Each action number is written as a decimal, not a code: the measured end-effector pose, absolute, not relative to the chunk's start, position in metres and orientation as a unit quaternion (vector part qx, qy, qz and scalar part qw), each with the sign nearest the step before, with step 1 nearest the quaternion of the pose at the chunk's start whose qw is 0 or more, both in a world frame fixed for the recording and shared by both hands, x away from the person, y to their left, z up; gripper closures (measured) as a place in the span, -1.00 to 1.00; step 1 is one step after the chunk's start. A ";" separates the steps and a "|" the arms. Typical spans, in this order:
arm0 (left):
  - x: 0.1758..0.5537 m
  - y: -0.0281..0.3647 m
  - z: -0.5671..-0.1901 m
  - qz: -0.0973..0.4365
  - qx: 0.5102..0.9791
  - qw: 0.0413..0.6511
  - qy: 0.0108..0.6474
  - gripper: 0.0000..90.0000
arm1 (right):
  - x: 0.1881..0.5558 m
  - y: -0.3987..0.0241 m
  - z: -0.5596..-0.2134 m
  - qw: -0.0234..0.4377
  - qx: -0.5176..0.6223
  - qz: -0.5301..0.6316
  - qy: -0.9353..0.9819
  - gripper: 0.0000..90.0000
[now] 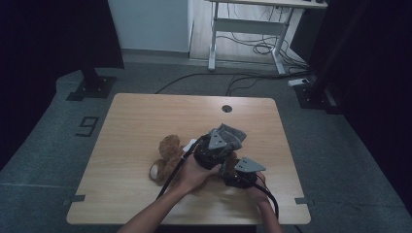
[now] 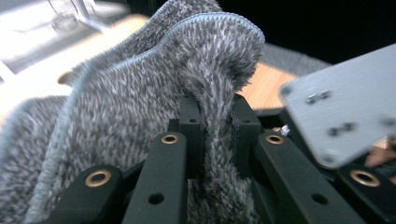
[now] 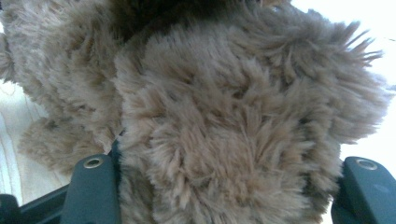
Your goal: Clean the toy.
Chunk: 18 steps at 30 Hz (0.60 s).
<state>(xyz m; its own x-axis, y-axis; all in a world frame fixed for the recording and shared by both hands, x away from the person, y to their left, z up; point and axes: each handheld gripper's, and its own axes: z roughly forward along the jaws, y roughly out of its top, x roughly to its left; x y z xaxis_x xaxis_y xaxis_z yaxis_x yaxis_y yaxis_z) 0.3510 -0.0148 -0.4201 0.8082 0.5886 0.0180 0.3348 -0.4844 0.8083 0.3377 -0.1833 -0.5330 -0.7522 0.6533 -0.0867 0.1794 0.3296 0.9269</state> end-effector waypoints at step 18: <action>0.369 0.063 -0.451 0.144 0.829 0.417 0.343 0.76 | 0.339 -0.184 -0.535 0.228 0.270 0.517 0.780 -0.24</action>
<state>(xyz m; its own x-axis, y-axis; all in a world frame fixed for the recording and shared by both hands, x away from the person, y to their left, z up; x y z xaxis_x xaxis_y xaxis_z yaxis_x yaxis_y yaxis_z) 0.3686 0.0634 -0.4509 0.7240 0.6882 -0.0476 0.4486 -0.4172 0.7904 0.3392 -0.1835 -0.5346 -0.7510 0.6558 -0.0765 0.1850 0.3203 0.9291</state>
